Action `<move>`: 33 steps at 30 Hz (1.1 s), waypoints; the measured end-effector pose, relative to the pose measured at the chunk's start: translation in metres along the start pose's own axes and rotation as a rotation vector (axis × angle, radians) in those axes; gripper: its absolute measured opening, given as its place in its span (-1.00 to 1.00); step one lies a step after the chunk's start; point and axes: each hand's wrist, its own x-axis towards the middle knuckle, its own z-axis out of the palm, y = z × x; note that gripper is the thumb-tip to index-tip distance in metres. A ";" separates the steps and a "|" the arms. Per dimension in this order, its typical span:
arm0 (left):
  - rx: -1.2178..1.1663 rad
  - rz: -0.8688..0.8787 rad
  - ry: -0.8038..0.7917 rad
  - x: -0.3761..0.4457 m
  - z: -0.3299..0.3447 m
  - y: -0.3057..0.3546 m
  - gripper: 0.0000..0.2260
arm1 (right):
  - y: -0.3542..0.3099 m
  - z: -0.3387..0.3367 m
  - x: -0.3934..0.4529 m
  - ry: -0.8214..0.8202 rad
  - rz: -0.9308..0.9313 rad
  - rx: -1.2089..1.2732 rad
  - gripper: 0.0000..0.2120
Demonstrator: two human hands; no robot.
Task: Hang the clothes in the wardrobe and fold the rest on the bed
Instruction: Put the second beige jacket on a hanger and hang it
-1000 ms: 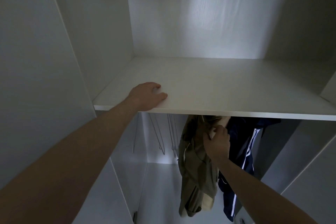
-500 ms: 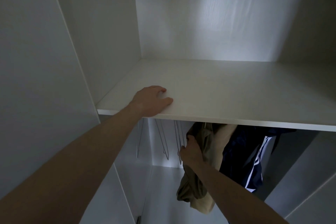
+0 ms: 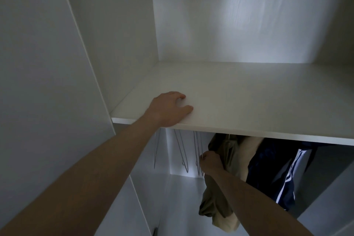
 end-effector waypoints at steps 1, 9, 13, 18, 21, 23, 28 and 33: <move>0.001 0.004 0.004 0.000 0.000 -0.001 -0.30 | -0.001 0.000 0.001 0.001 -0.001 0.021 -0.80; 0.017 0.020 -0.002 0.001 -0.001 -0.002 -0.34 | -0.006 0.001 -0.001 0.069 -0.013 0.211 -0.85; 0.010 0.013 -0.006 0.001 -0.001 -0.002 -0.34 | -0.011 0.002 -0.008 0.075 -0.009 0.244 -0.86; -0.010 0.005 -0.004 0.000 -0.002 -0.001 -0.38 | -0.017 0.000 -0.023 0.090 -0.040 0.289 -0.86; -0.007 0.004 -0.003 -0.001 -0.002 0.000 -0.39 | -0.020 -0.004 -0.034 0.123 -0.041 0.312 -0.87; -0.003 0.001 -0.005 -0.002 -0.003 0.001 -0.37 | -0.020 -0.006 -0.042 0.136 -0.034 0.331 -0.82; -0.033 -0.017 -0.016 -0.003 -0.004 0.003 -0.33 | -0.008 -0.006 -0.063 0.141 -0.010 0.314 -0.83; -0.030 -0.023 -0.017 -0.004 -0.005 0.004 -0.31 | 0.002 -0.005 -0.098 0.168 0.040 0.275 -0.86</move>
